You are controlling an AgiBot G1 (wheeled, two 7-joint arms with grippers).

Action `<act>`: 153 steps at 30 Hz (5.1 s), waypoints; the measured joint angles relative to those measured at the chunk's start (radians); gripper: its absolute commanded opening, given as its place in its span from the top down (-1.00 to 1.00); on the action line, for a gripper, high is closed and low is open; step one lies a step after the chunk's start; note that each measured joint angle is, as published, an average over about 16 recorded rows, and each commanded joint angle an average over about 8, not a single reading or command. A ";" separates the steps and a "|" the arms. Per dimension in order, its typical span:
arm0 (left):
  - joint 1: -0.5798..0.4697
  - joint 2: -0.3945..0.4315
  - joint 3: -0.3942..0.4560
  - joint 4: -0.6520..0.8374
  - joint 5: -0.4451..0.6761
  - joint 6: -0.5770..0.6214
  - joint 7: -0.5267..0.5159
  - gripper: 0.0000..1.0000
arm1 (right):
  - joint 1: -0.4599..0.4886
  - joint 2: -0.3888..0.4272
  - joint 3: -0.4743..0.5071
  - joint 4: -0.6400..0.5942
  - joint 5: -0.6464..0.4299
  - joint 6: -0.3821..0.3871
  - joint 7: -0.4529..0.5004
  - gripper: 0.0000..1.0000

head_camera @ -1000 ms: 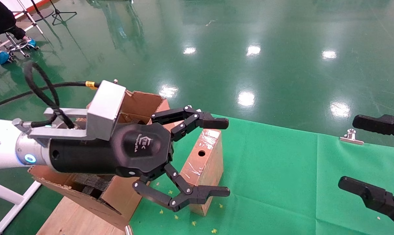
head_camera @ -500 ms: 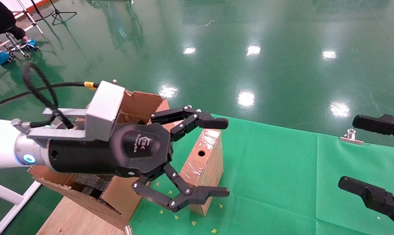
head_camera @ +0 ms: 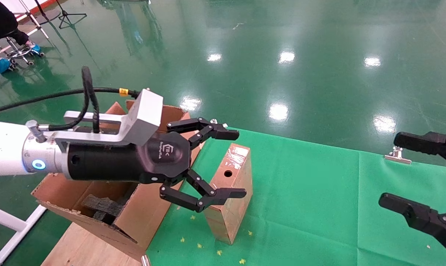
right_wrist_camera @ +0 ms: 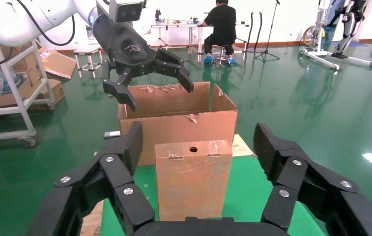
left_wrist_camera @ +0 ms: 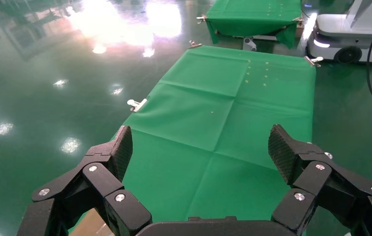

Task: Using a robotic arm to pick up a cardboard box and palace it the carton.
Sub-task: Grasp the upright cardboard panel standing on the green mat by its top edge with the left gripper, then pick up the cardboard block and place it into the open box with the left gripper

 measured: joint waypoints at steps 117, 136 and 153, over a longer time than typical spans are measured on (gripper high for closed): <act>-0.620 0.190 0.312 0.099 0.789 0.033 -0.893 1.00 | 0.000 0.000 0.000 0.000 0.000 0.000 0.000 -1.00; -0.637 -0.033 0.298 0.426 0.873 0.000 -0.558 1.00 | 0.000 0.000 0.000 0.000 0.000 0.000 0.000 -1.00; -0.587 0.066 0.350 0.858 0.984 -0.238 -0.305 1.00 | 0.000 0.000 0.000 0.000 0.000 0.000 0.000 -1.00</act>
